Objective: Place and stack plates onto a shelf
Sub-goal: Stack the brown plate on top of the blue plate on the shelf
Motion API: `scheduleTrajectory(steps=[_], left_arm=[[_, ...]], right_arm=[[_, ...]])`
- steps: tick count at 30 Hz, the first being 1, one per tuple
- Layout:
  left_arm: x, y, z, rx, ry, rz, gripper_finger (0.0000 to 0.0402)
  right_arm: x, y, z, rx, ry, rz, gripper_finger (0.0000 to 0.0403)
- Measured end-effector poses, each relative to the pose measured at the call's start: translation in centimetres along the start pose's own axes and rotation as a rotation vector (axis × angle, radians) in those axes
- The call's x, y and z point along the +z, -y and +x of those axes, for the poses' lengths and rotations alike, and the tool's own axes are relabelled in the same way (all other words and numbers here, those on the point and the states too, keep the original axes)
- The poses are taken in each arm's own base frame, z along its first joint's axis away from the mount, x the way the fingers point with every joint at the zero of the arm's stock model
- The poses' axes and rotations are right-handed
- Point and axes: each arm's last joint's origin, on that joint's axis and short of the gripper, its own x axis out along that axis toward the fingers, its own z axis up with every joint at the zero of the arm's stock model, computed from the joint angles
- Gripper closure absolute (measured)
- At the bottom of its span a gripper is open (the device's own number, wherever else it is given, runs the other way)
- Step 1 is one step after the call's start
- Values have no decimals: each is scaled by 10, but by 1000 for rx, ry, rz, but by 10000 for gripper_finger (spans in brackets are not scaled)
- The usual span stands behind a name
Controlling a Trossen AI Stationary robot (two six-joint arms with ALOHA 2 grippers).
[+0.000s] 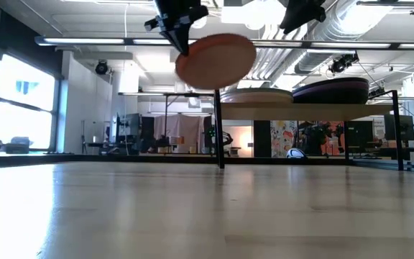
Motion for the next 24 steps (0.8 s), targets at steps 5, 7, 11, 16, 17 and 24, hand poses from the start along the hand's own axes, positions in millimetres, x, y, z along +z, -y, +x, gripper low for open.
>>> scheduleTrajectory(steps=[5,7,11,16,17,24], left_arm=[[21,-15,-3,-9,112,-108,401],[26,-17,-3,-15,150,-139,401],[32,-19,-2,-23,196,-173,401],[36,-20,-3,-23,228,-196,401],[36,-20,-3,-17,233,-198,401],[44,-19,-5,-30,309,-200,401]], right_arm=[[10,-1,-1,-13,109,-62,277],[16,-1,-2,-10,169,-86,264],[25,-1,-3,-48,263,-108,240],[27,-1,-4,-56,285,-107,227],[27,-1,-3,-57,283,-107,227],[29,-2,6,-83,257,-105,227]])
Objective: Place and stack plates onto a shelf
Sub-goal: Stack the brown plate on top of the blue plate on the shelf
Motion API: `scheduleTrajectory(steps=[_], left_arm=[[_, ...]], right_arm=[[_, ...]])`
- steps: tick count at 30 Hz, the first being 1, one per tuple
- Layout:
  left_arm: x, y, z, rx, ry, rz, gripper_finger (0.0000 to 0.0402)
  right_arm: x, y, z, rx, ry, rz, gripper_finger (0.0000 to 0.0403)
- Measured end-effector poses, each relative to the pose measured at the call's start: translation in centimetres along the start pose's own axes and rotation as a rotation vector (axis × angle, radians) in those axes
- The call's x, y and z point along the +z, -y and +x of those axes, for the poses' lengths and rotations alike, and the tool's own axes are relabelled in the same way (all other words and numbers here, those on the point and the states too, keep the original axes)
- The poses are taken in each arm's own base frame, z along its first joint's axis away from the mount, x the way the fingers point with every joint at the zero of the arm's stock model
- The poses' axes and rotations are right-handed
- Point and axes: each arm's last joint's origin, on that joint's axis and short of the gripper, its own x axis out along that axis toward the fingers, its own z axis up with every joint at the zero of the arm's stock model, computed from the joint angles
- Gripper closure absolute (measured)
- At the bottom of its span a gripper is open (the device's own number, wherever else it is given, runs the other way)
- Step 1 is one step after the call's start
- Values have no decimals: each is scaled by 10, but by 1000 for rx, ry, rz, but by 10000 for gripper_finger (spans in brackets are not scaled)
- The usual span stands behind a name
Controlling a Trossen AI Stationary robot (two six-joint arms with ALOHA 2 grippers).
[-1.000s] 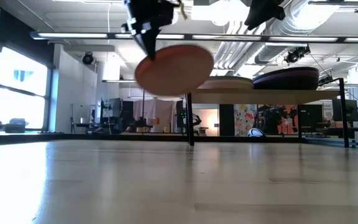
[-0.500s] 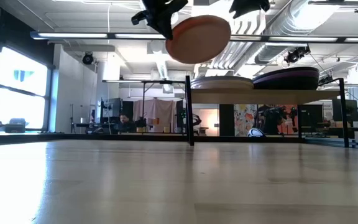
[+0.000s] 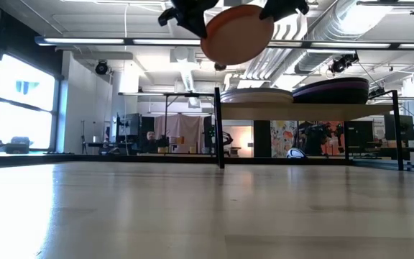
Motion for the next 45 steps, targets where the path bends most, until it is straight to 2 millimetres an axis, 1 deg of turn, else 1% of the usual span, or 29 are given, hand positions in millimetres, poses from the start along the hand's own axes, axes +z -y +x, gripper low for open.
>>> scheduleTrajectory(steps=[3,5,8,11,12,13,16,20,23,29,35,40,45], left_arm=[[1,1,0,-6,11,1,401],[1,0,0,-5,8,3,401],[1,0,0,-7,7,2,401],[1,1,0,-15,5,0,396],[1,1,0,-18,5,0,393],[1,1,0,-22,8,-1,390],[3,1,0,-25,25,-12,382],[6,0,1,-63,41,-5,373],[7,-2,4,-123,30,-4,364],[9,-3,6,-195,18,-21,328],[12,-4,6,-243,33,-88,294],[20,-12,-8,-253,77,-105,289],[26,-20,-23,-262,112,-120,289]], right_arm=[[-1,-1,5,-24,-21,6,229],[-2,0,6,-45,-33,29,243],[-2,0,6,-46,-33,45,294],[-3,0,6,-51,-34,73,368],[-2,0,6,-60,-32,75,383],[-2,1,6,-70,-31,77,389],[-2,2,7,-86,-28,126,379],[-3,7,8,-107,-40,134,396],[-4,8,8,-114,-45,157,397],[-4,12,9,-119,-50,166,400],[-6,18,10,-136,-71,174,402],[-10,34,12,-166,-103,206,402],[-13,56,14,-123,-117,269,402]])
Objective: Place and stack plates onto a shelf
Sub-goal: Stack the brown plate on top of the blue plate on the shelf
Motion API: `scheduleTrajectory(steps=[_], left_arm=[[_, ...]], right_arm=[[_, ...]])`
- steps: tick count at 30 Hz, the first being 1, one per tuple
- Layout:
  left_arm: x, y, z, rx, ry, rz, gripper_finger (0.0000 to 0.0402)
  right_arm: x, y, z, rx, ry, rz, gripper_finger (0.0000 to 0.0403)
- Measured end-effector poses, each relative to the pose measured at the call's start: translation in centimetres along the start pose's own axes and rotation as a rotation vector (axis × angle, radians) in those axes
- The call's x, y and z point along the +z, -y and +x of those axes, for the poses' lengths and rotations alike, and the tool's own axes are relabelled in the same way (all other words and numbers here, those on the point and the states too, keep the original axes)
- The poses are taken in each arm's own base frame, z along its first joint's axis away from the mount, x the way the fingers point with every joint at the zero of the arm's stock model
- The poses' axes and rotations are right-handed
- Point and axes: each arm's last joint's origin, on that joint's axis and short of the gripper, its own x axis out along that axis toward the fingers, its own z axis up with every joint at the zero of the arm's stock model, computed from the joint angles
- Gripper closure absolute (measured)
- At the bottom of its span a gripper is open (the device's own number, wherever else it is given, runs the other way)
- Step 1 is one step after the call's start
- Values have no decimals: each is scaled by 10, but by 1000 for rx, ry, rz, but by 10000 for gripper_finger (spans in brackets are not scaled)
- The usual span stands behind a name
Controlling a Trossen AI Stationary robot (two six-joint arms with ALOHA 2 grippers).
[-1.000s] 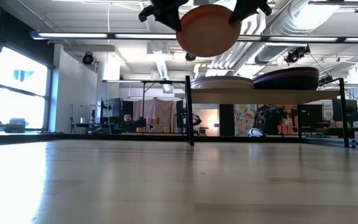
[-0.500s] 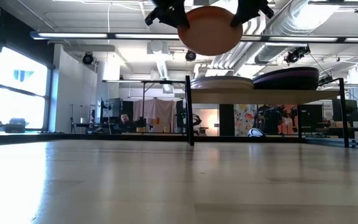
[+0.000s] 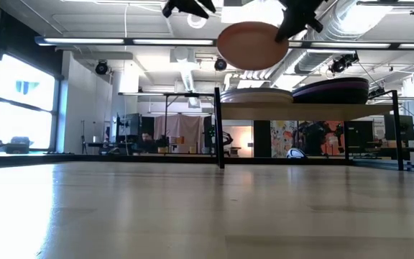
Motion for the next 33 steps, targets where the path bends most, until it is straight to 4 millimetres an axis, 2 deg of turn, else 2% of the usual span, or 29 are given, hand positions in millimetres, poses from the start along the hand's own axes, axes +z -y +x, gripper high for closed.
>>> scheduleTrajectory(steps=[6,13,17,23,33], left_arm=[[3,7,-18,-48,17,4,289],[-3,25,-26,-101,-4,31,289],[-10,32,-29,-112,-49,58,289],[-12,34,-42,-125,-75,75,289],[-1,20,-84,-157,-44,108,289]], right_arm=[[1,36,10,115,-73,138,403],[-13,65,50,218,-314,285,403],[-17,69,68,308,-374,329,403],[-23,74,91,320,-454,390,403],[-32,77,118,279,-558,482,403]])
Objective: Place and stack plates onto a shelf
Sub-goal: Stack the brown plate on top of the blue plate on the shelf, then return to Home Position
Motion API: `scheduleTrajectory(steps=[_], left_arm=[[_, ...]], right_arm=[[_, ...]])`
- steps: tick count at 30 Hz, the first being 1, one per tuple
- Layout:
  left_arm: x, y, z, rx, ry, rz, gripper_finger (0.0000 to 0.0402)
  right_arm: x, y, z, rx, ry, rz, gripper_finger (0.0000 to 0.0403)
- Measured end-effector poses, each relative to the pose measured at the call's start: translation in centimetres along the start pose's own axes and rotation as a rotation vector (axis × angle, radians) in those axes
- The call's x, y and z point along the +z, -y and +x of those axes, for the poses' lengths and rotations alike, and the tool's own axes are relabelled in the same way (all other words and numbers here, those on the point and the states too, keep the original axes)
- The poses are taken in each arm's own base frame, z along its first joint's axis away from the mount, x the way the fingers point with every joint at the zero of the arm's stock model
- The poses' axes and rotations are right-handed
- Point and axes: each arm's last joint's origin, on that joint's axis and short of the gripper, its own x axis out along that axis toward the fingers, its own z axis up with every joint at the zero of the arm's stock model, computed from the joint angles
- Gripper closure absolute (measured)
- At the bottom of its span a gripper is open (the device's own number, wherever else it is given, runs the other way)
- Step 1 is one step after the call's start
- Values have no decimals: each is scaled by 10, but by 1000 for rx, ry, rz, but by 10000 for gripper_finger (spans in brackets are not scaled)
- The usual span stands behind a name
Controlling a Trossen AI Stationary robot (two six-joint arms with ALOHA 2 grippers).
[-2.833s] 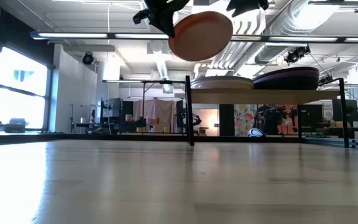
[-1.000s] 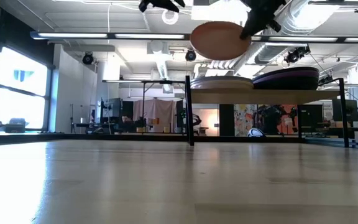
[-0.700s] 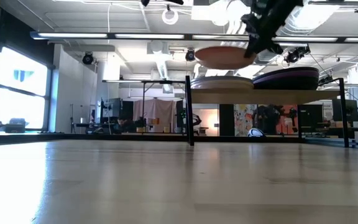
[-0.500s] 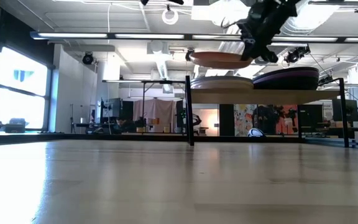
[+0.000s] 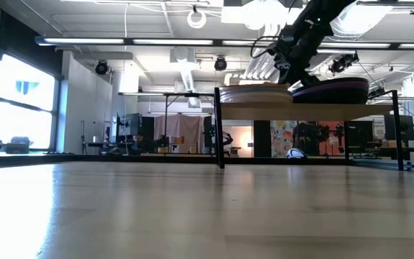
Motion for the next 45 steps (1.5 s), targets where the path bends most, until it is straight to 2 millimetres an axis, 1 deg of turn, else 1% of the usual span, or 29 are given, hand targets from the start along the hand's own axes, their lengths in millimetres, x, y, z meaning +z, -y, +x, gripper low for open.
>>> scheduleTrajectory(steps=[5,8,11,17,22,27,30,36,41,45], left_arm=[[2,-4,-17,-2,14,0,289],[2,-6,-21,-1,11,23,289],[0,-6,-21,4,-10,30,289],[-4,-7,-22,14,-51,42,289],[-6,-8,-21,16,-63,46,289],[-6,-8,-21,16,-63,45,289],[-5,-8,-21,16,-61,43,289],[-5,-7,-21,17,-61,21,289],[-5,-8,-21,20,-61,18,289],[-5,-8,-21,37,-57,17,289]], right_arm=[[0,0,3,-11,-13,-1,401],[0,0,4,-38,-6,-6,388],[-1,-2,5,-74,2,-22,364],[-2,-8,8,-71,6,-43,300],[-3,-11,9,-46,-4,-44,270],[-6,-8,6,-42,-30,-2,263],[-11,-8,-1,-41,-42,8,263],[-16,-12,-17,-43,7,-17,263],[-20,-17,-15,-49,-12,-29,263],[-25,-28,-10,-63,-25,-76,263]])
